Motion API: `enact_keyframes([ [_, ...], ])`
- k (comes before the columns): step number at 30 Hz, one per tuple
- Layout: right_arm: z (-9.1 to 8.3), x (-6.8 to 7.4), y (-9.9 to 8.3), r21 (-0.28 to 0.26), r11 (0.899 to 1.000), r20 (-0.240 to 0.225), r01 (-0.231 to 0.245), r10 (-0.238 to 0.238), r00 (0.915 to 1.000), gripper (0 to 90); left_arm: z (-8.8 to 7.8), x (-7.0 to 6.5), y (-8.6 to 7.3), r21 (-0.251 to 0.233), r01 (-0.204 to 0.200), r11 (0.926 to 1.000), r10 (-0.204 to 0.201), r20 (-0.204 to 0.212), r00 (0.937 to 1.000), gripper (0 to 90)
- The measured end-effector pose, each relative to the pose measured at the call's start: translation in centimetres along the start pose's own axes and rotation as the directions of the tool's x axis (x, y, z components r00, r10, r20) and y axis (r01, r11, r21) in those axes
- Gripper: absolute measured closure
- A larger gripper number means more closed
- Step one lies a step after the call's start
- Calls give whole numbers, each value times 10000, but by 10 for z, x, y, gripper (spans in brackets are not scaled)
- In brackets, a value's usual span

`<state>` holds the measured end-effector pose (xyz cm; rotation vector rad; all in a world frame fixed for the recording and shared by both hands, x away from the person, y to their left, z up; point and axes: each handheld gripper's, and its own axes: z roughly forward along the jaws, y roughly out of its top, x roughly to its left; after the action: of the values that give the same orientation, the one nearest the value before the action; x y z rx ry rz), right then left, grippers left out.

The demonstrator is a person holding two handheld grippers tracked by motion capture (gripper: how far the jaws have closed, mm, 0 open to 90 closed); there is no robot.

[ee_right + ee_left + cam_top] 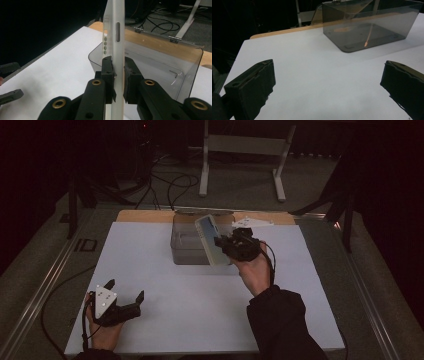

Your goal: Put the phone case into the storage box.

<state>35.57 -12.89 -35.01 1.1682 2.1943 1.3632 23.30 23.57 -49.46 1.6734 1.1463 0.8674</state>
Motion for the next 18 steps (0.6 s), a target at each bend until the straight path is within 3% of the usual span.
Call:
enact_keyframes([
  [18, 1, -6, 16, -143, 9999, 285, 42, -37, 9996, 811, 0, -1, 0, 22, -49, 10000, 49, 33, 10000, 3],
])
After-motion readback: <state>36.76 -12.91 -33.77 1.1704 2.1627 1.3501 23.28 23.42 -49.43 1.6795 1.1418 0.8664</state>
